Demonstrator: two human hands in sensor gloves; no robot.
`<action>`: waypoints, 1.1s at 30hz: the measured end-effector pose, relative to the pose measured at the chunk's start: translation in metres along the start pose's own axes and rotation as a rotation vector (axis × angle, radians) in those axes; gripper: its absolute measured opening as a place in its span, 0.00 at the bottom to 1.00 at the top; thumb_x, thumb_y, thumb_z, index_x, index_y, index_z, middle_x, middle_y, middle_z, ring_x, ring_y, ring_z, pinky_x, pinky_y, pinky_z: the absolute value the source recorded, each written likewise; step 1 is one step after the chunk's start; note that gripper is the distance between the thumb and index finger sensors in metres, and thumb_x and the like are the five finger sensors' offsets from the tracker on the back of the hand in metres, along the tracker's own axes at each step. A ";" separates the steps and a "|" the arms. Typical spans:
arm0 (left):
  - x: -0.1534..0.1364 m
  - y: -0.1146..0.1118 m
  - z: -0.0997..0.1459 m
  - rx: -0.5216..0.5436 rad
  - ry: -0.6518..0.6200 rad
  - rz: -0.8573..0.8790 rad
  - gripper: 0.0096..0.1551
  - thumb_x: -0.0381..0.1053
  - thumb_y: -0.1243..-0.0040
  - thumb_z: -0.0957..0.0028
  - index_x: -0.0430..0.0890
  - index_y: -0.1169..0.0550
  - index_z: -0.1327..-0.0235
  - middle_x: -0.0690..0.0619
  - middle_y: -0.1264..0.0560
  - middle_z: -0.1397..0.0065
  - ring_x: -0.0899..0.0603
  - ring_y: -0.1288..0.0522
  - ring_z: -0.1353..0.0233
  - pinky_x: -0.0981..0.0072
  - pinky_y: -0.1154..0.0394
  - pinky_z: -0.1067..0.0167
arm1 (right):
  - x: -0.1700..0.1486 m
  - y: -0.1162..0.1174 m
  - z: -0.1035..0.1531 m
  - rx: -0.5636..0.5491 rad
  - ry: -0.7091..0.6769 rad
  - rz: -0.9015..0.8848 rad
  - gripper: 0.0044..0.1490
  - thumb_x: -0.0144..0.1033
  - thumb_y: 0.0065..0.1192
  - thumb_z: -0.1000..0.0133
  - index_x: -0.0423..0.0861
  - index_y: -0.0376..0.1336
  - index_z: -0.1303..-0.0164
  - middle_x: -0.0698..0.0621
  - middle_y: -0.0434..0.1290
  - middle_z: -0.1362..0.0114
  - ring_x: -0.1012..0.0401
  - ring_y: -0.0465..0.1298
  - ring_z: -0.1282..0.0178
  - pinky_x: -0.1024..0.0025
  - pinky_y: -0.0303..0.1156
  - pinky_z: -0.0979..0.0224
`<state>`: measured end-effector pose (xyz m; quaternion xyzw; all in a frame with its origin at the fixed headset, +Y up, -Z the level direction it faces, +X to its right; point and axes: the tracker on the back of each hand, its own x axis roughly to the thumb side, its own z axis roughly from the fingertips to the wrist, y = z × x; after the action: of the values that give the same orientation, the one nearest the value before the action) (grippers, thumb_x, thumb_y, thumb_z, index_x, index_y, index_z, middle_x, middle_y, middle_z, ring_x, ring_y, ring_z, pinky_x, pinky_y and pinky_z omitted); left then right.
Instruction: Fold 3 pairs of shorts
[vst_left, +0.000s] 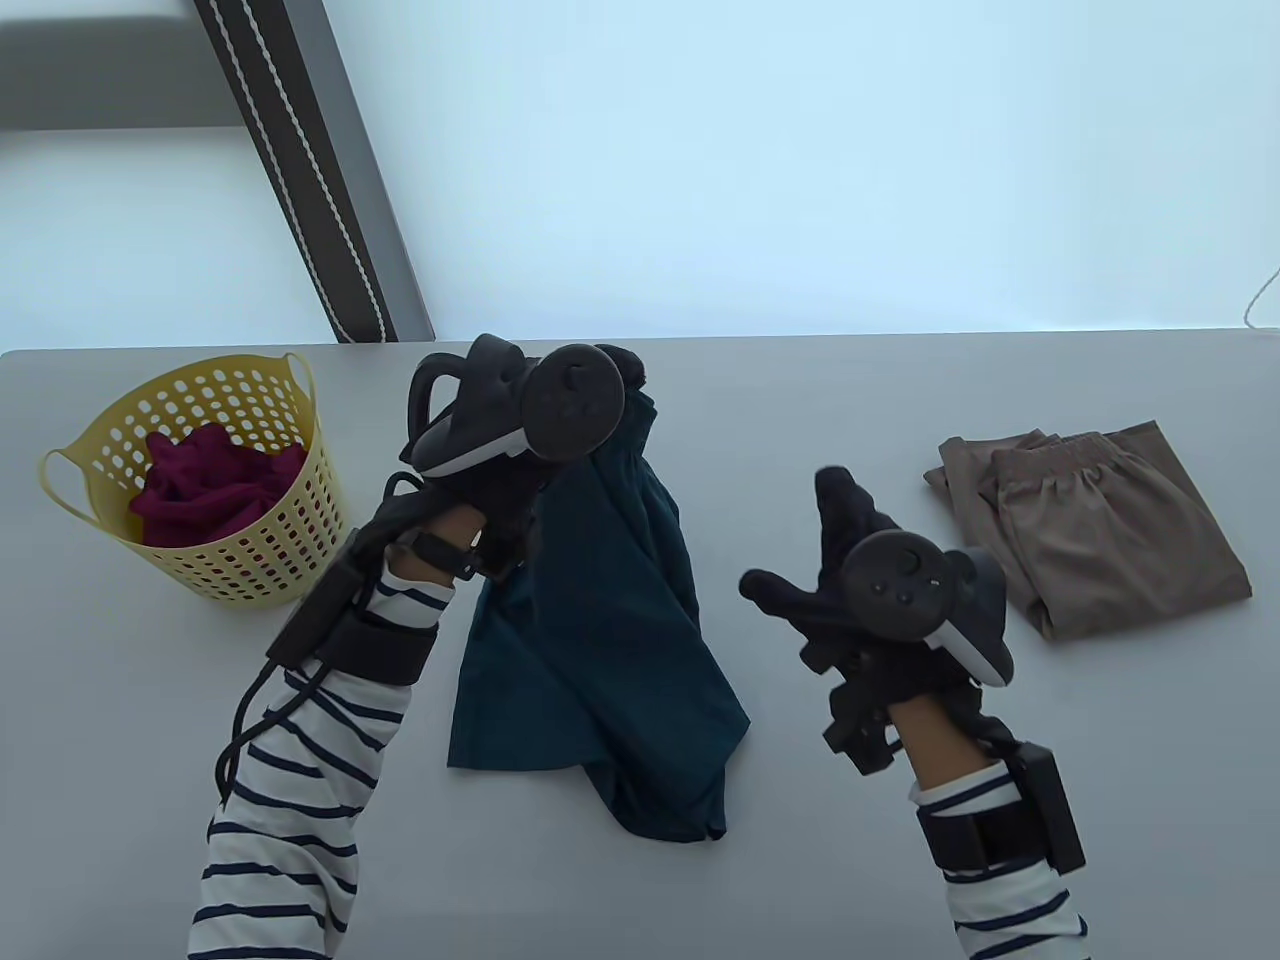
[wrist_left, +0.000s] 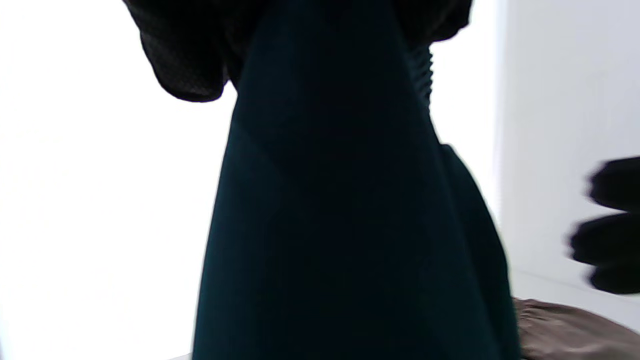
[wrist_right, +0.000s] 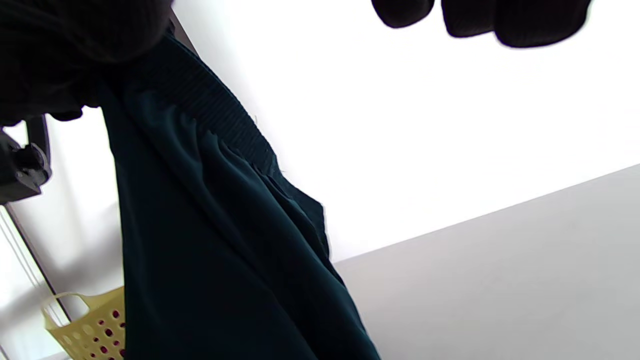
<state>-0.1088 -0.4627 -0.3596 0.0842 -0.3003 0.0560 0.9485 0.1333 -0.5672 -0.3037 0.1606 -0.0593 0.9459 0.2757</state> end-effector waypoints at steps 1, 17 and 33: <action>0.007 0.012 0.008 0.005 -0.091 0.020 0.24 0.54 0.49 0.50 0.60 0.31 0.39 0.61 0.15 0.43 0.54 0.10 0.48 0.51 0.20 0.34 | 0.016 -0.007 -0.012 -0.032 -0.063 -0.068 0.70 0.71 0.47 0.49 0.43 0.19 0.23 0.30 0.30 0.19 0.23 0.39 0.23 0.28 0.48 0.29; -0.070 0.074 0.099 0.380 0.033 0.116 0.25 0.55 0.47 0.53 0.61 0.29 0.40 0.66 0.14 0.43 0.57 0.09 0.47 0.55 0.19 0.33 | 0.027 -0.019 -0.052 0.051 -0.016 -0.207 0.27 0.40 0.69 0.51 0.43 0.70 0.44 0.44 0.81 0.47 0.41 0.80 0.41 0.35 0.65 0.36; -0.081 0.135 0.192 0.462 -0.170 0.315 0.30 0.57 0.47 0.51 0.51 0.29 0.34 0.63 0.13 0.49 0.59 0.11 0.54 0.55 0.18 0.35 | 0.130 -0.165 0.056 -0.332 -0.467 -0.176 0.30 0.40 0.65 0.48 0.43 0.66 0.37 0.46 0.81 0.49 0.54 0.84 0.57 0.48 0.75 0.42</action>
<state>-0.3030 -0.3724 -0.2351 0.2545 -0.3673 0.2621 0.8554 0.1342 -0.3747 -0.2030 0.3309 -0.2606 0.8333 0.3581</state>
